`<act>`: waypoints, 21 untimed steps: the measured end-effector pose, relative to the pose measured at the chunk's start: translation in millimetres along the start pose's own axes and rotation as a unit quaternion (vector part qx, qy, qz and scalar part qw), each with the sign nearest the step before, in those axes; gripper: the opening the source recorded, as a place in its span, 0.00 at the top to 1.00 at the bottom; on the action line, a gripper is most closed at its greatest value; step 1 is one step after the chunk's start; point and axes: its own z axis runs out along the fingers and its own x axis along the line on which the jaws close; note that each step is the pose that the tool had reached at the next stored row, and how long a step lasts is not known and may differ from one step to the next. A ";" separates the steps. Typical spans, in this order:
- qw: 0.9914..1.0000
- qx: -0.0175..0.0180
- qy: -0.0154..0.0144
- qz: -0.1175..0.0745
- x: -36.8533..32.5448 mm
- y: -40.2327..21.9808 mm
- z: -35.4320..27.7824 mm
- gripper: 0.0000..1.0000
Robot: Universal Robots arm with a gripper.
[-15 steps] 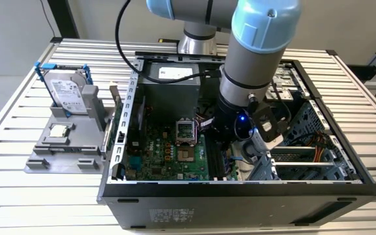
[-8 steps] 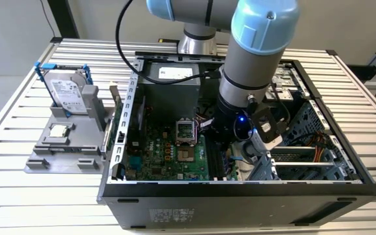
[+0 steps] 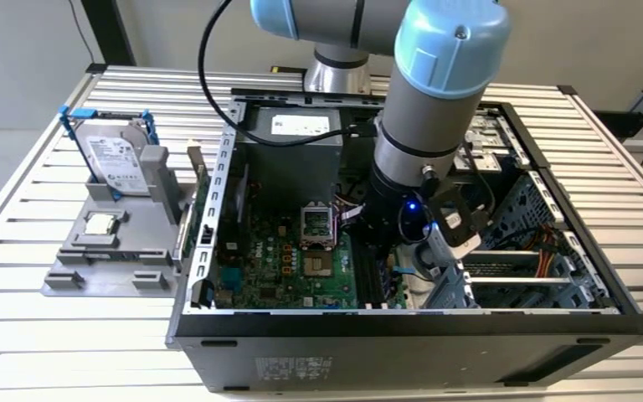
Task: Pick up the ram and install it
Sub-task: 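Insert the ram into the slot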
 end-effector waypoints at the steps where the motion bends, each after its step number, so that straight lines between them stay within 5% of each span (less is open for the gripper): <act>1: 1.000 0.000 0.000 0.000 0.0 0.0 0.0 1.00; 5: 1.000 0.000 0.000 0.000 0.0 0.0 -0.4 1.00; 10: 1.000 0.000 0.000 0.001 -0.5 0.4 -11.7 1.00; 21: 1.000 0.001 0.000 0.020 -0.2 0.2 -6.7 1.00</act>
